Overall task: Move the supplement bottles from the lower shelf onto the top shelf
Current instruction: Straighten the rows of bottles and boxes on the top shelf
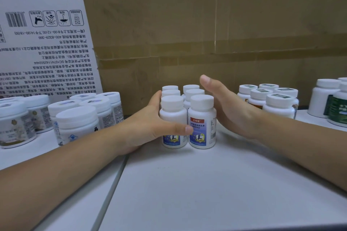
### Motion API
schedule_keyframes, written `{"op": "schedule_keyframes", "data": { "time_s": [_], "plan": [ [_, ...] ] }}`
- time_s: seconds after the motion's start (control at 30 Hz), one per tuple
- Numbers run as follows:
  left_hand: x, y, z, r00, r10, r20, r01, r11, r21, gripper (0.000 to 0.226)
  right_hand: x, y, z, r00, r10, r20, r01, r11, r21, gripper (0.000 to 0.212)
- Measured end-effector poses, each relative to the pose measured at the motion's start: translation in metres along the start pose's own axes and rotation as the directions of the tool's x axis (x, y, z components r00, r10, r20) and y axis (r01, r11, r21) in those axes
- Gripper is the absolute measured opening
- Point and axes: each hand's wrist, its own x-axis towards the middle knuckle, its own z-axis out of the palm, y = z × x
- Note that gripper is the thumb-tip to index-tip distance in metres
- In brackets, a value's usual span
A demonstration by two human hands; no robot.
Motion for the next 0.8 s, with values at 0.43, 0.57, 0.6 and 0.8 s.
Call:
{"op": "schedule_keyframes", "data": {
  "time_s": [0.43, 0.57, 0.6, 0.8],
  "plan": [
    [-0.006, 0.003, 0.003, 1.0, -0.004, -0.024, 0.006, 0.995, 0.102, 0.097, -0.008, -0.004, -0.005, 0.998, 0.053, -0.044, -0.066, 0.907, -0.416, 0.13],
    [-0.007, 0.003, 0.003, 1.0, -0.01, -0.026, 0.013, 0.992, 0.128, 0.099, -0.011, -0.007, 0.003, 0.998, 0.025, -0.052, -0.047, 0.883, -0.467, 0.093],
    [-0.007, 0.002, 0.002, 1.0, -0.011, -0.027, 0.015, 0.991, 0.135, 0.099, -0.01, -0.007, 0.004, 0.998, 0.02, -0.067, -0.049, 0.881, -0.471, 0.085],
    [-0.004, -0.001, 0.0, 0.999, -0.003, -0.047, 0.01, 0.989, 0.15, 0.104, -0.008, -0.004, 0.003, 0.999, 0.02, -0.041, -0.036, 0.895, -0.444, 0.091]
  ]
}}
